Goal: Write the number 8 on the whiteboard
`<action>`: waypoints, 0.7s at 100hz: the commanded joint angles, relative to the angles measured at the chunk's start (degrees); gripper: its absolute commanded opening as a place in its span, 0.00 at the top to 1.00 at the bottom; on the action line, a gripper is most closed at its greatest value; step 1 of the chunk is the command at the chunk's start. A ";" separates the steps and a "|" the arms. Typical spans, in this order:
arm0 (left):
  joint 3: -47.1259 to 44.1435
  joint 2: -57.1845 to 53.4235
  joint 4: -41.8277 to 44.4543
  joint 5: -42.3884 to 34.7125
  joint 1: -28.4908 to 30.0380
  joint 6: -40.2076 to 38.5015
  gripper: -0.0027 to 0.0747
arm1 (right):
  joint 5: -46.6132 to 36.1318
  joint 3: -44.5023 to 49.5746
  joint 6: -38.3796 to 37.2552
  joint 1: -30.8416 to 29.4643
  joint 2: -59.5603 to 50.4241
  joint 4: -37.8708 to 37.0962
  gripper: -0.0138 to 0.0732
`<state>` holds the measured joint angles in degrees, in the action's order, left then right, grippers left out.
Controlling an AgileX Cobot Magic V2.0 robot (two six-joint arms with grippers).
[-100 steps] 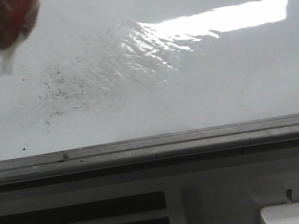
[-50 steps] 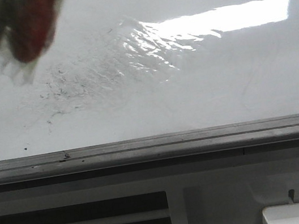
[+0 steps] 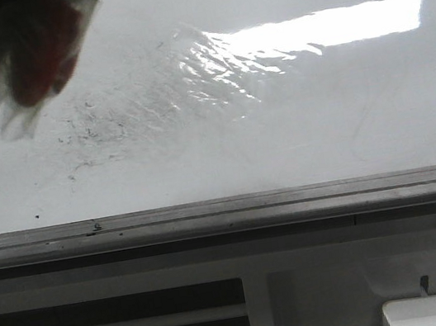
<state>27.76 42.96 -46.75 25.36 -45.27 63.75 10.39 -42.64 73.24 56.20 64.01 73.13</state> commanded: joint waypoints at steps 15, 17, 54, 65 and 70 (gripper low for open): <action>1.86 -1.17 -2.25 -1.82 -0.40 -1.59 0.53 | -3.02 -1.91 0.43 0.13 -2.66 -2.85 0.91; 1.86 -1.68 -2.25 -1.64 -0.40 -2.56 0.45 | -3.39 -1.82 0.43 0.13 -3.27 -3.98 0.91; 1.86 -25.14 5.54 3.05 -0.40 -26.98 0.33 | -28.07 12.46 9.12 1.59 -17.97 -13.29 0.91; 1.86 -33.17 10.62 3.38 -0.40 -32.83 0.50 | -37.33 12.52 12.67 1.48 -17.51 -13.29 0.91; 1.86 -35.75 13.11 3.60 -0.40 -34.27 0.59 | -40.68 12.27 12.83 1.39 -16.33 -13.17 0.91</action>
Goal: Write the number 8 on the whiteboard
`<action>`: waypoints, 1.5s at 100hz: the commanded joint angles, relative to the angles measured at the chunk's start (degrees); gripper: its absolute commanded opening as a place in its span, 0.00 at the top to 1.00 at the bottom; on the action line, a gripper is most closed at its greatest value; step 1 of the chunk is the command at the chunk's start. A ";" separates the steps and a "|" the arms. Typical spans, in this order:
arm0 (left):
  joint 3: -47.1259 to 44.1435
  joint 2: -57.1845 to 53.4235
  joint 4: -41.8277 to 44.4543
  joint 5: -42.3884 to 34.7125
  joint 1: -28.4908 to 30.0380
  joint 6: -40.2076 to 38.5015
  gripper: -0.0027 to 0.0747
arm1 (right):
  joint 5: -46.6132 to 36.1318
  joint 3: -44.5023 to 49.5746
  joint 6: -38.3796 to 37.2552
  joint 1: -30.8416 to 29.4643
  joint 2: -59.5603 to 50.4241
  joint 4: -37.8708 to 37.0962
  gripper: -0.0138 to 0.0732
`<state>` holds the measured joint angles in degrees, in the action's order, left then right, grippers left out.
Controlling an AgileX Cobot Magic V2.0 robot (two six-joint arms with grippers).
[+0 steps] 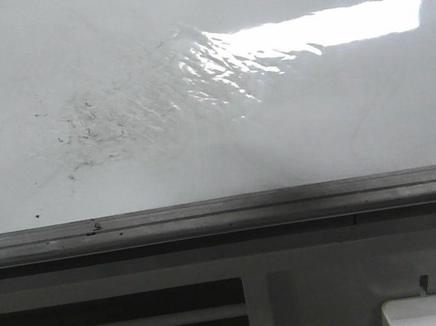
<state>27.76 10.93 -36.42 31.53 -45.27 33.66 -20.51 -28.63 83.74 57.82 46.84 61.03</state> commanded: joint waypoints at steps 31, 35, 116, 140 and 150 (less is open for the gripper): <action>1.31 -7.45 5.97 -1.97 -0.40 -5.61 0.99 | -21.40 -1.74 3.19 -0.50 7.76 7.29 0.92; 1.31 -7.45 5.97 -1.97 -0.40 -5.61 0.99 | -21.50 -1.74 3.19 -0.50 7.90 7.70 0.91; 1.31 -7.45 5.97 1.49 -0.40 -5.61 0.99 | -15.58 -2.11 3.28 -6.15 11.39 15.36 0.91; 1.31 -7.45 5.97 1.49 -0.40 -5.61 0.99 | -13.18 -3.63 6.69 -6.15 14.65 18.08 0.91; 1.31 -7.45 5.97 1.49 -0.40 -5.61 0.99 | -16.70 -3.63 19.97 -6.15 14.53 29.77 0.92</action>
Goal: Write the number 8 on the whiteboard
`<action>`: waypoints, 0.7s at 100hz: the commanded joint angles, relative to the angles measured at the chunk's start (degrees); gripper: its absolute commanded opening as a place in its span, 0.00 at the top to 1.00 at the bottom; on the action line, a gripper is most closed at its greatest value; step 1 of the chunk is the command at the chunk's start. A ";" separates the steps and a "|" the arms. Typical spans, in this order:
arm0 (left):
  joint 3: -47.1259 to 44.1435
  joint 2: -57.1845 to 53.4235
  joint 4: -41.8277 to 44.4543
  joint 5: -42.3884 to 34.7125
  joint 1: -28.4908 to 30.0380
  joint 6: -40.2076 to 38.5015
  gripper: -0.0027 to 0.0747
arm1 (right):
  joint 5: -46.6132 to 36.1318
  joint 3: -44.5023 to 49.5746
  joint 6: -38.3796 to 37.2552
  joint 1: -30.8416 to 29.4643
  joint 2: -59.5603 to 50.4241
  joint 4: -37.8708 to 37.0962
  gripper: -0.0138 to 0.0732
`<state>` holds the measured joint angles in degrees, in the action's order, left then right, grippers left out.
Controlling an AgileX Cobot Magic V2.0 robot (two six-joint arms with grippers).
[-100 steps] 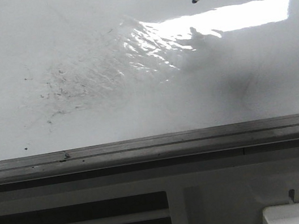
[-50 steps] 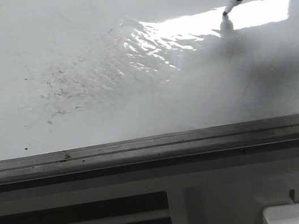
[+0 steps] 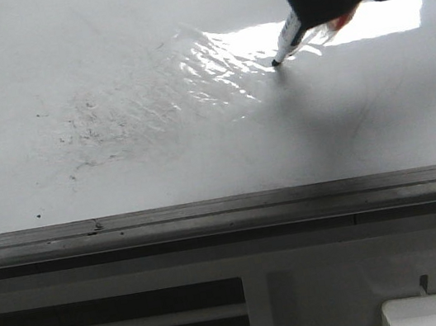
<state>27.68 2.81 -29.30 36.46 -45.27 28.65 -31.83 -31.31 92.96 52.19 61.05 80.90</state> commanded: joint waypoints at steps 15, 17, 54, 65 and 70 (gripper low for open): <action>1.39 0.68 -1.03 -3.45 -0.40 -0.60 0.99 | -12.24 -0.94 14.34 -0.52 -3.08 20.85 0.92; 1.39 0.68 -1.03 -3.45 -0.40 -0.60 0.99 | -12.24 -0.94 14.63 -0.52 -3.56 20.96 0.92; 1.39 0.68 -1.03 -3.45 -0.40 -0.60 0.99 | -10.84 1.75 19.49 -0.52 -11.78 25.60 0.92; 1.39 0.68 -1.50 -3.45 -0.40 -0.60 0.99 | -7.84 2.86 16.82 -0.52 -10.29 25.60 0.92; 1.39 0.68 -1.49 -3.45 -0.40 -0.60 0.99 | -6.36 2.86 16.42 -0.52 -9.34 25.60 0.92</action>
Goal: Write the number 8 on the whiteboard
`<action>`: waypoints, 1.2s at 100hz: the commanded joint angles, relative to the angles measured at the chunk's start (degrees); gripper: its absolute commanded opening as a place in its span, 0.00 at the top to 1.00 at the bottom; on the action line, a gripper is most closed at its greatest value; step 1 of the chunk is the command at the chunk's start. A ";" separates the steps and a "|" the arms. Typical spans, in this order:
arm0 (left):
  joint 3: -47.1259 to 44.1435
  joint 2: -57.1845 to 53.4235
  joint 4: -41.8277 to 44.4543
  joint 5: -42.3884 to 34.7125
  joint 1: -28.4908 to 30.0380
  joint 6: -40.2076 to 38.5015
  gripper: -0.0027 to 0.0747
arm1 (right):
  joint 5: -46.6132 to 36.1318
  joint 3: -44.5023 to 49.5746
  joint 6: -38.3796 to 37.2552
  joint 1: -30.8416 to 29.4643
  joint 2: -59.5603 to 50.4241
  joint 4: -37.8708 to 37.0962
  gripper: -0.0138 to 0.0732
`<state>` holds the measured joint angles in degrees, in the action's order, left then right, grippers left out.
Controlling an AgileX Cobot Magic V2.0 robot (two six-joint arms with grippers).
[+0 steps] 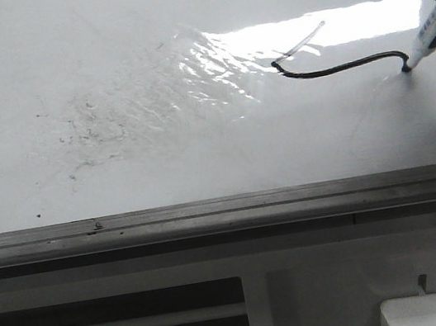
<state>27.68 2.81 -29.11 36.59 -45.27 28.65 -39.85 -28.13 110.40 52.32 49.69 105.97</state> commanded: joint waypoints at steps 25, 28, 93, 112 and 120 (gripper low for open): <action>1.39 0.68 -1.68 -3.58 -0.40 -0.60 0.99 | 3.68 -2.96 -0.93 -0.65 6.55 0.45 0.92; 1.39 0.68 -1.68 -3.58 -0.40 -0.60 0.99 | 2.78 -3.48 -0.93 -0.65 6.65 0.45 0.92; 1.39 0.68 -1.81 -2.26 -0.40 -0.60 0.99 | -0.64 -13.04 -0.82 -0.97 6.65 -7.16 0.92; 1.39 0.68 -1.81 -2.26 -0.40 -0.60 0.99 | 0.60 -14.58 -0.82 -0.97 6.65 -7.29 0.92; 1.39 0.68 -1.81 -2.26 -0.40 -0.60 0.99 | 1.40 -15.31 -0.82 -0.97 6.42 -7.17 0.92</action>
<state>27.68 2.78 -29.22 38.03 -45.27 28.65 -39.87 -40.76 109.02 51.75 56.73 102.26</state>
